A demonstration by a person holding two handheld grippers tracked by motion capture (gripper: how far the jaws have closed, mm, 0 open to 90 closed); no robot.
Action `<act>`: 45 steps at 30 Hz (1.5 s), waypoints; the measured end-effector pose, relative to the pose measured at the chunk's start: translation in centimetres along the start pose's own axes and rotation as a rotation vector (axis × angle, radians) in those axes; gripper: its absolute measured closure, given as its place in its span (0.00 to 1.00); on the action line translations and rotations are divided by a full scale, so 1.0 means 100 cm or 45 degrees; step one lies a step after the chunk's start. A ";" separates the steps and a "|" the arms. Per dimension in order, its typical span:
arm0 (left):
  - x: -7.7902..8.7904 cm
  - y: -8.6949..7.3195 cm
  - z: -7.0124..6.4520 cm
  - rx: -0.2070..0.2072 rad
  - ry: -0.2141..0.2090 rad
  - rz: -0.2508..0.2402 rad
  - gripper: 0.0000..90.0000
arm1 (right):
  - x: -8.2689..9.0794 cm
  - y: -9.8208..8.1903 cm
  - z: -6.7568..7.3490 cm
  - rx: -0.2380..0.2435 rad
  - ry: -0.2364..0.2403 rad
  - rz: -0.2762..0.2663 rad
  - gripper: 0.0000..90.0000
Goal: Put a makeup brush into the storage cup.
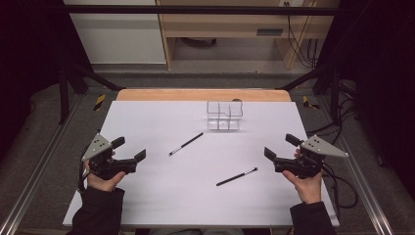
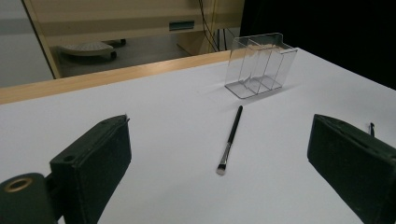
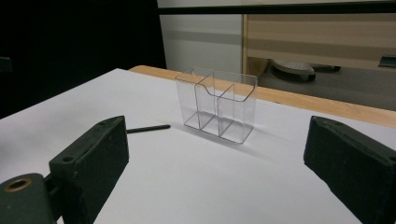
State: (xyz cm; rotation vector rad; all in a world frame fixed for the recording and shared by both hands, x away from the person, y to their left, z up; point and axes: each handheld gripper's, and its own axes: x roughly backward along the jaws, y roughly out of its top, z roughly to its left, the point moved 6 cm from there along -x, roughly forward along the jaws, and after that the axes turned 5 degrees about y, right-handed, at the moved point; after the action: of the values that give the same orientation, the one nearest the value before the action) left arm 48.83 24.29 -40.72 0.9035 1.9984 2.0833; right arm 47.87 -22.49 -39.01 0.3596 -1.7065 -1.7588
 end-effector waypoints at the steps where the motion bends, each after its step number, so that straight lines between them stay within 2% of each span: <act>1: 0.000 0.000 0.000 0.001 -0.003 0.000 0.06 | 0.000 0.000 0.000 0.000 0.000 -0.002 0.07; 7: 0.001 0.000 0.000 0.003 -0.003 0.004 0.06 | 0.000 -0.002 -0.001 0.021 -0.010 0.027 0.07; 13: 0.005 0.002 0.003 0.012 0.005 -0.009 0.07 | -0.006 -0.004 0.006 0.036 0.021 0.070 0.08; 20: 0.001 -0.002 0.001 0.001 0.003 0.014 0.07 | -0.022 -0.015 0.019 0.091 0.086 0.179 0.08; 24: 0.001 -0.002 0.000 0.000 -0.001 0.017 0.07 | -0.029 -0.021 0.025 0.098 0.124 0.227 0.09; 36: -0.003 -0.005 -0.002 -0.014 -0.001 0.036 0.07 | -0.048 -0.039 0.041 0.144 0.190 0.363 0.10; 38: -0.004 -0.005 -0.003 -0.016 -0.005 0.037 0.07 | -0.054 -0.046 0.045 0.143 0.226 0.407 0.11; 45: -0.005 -0.006 -0.005 -0.019 -0.011 0.046 0.07 | -0.064 -0.059 0.051 0.162 0.250 0.491 0.12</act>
State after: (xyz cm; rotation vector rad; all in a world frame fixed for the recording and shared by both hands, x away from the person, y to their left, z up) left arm 48.81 23.74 -41.46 0.9509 1.9737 2.1068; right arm 48.07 -14.90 -45.68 0.2302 -1.6230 -1.2993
